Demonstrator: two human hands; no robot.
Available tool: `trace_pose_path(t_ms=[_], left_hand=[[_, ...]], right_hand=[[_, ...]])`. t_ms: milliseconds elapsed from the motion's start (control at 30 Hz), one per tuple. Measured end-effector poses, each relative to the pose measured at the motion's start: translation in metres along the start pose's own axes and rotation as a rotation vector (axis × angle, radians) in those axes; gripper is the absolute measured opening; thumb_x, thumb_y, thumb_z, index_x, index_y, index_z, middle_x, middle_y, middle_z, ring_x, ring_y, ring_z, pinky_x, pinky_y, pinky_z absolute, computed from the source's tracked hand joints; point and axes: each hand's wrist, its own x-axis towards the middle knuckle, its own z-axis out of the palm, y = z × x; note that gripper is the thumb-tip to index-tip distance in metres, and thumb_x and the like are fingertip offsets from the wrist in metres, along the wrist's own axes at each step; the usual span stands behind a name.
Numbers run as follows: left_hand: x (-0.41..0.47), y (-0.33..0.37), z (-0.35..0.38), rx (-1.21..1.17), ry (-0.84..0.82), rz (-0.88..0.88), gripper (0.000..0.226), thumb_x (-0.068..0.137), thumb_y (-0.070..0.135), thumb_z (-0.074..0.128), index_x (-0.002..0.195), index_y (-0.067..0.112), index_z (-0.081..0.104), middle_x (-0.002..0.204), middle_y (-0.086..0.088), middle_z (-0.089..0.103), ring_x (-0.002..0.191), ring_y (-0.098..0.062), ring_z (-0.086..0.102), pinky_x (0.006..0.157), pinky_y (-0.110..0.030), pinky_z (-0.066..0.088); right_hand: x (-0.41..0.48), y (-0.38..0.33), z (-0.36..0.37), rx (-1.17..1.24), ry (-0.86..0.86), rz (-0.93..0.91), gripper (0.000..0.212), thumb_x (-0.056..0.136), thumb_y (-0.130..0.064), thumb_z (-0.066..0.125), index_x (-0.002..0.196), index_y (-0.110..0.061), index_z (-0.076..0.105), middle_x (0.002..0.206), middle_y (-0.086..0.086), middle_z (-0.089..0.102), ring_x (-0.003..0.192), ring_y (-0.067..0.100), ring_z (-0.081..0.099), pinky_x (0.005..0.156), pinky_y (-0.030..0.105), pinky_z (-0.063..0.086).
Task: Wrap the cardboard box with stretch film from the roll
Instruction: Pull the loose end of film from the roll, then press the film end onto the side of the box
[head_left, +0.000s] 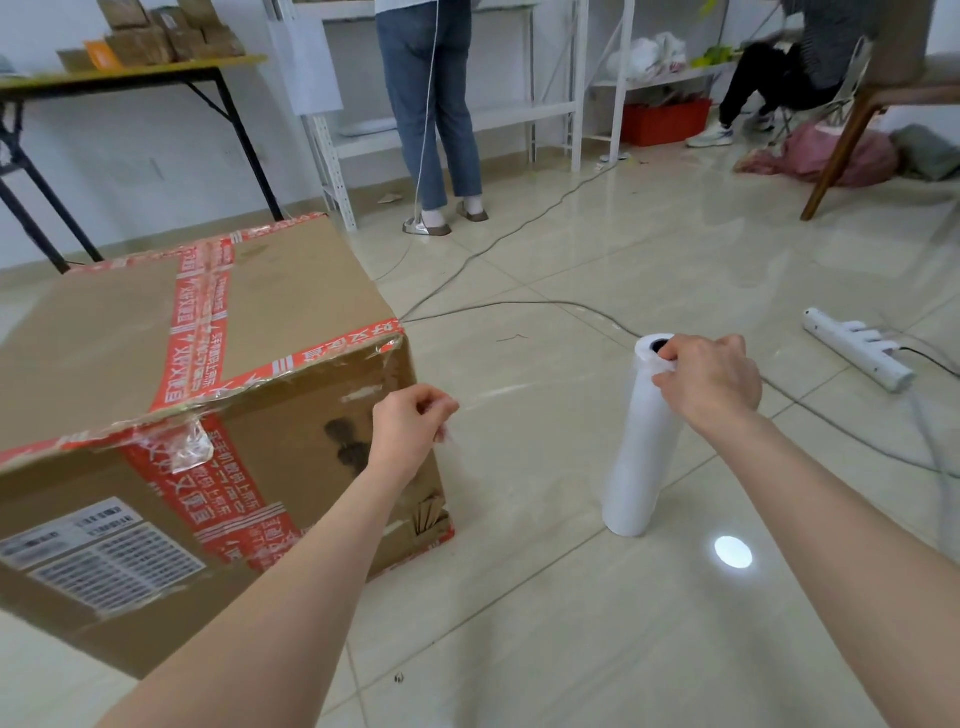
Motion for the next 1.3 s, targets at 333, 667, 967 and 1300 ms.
trace_pose_path(t_ms=[333, 667, 967, 1300], left_hand=[[0.001, -0.005, -0.007, 0.043, 0.015, 0.042, 0.013, 0.091, 0.016, 0.061, 0.081, 0.011, 0.065, 0.064, -0.005, 0.061, 0.044, -0.011, 0.055, 0.059, -0.027, 0.052], [0.000, -0.002, -0.022, 0.262, -0.068, 0.188, 0.009, 0.093, 0.017, 0.059, 0.086, 0.012, 0.060, 0.059, 0.005, 0.055, 0.050, -0.008, 0.050, 0.054, -0.019, 0.043], [-0.002, 0.000, -0.041, 0.340, -0.194, 0.268, 0.014, 0.077, 0.017, 0.077, 0.084, 0.006, 0.070, 0.061, 0.005, 0.059, 0.055, 0.000, 0.052, 0.056, -0.007, 0.038], [-0.016, -0.021, -0.079, 0.562, -0.317, 0.000, 0.013, 0.088, 0.023, 0.065, 0.079, 0.016, 0.072, 0.072, 0.007, 0.066, 0.058, -0.001, 0.054, 0.048, -0.005, 0.038]], right_hand=[[0.006, 0.003, 0.007, -0.046, 0.003, -0.017, 0.020, 0.096, -0.028, 0.053, 0.113, -0.026, 0.063, 0.108, 0.001, 0.064, 0.119, 0.024, 0.039, 0.085, 0.033, 0.035], [-0.020, -0.078, 0.017, 0.099, 0.024, -0.587, 0.060, 0.074, -0.053, 0.070, 0.127, -0.029, 0.054, 0.130, -0.005, 0.055, 0.125, 0.022, 0.037, 0.102, 0.034, 0.035], [-0.052, -0.140, 0.063, -0.026, -0.230, -0.789, 0.026, 0.090, -0.046, 0.054, 0.107, -0.031, 0.066, 0.108, 0.000, 0.069, 0.109, 0.024, 0.060, 0.092, 0.035, 0.041], [-0.055, -0.142, 0.074, 0.103, -0.249, -0.632, 0.021, 0.093, -0.041, 0.054, 0.103, -0.029, 0.068, 0.107, 0.003, 0.069, 0.104, 0.026, 0.061, 0.076, 0.028, 0.043]])
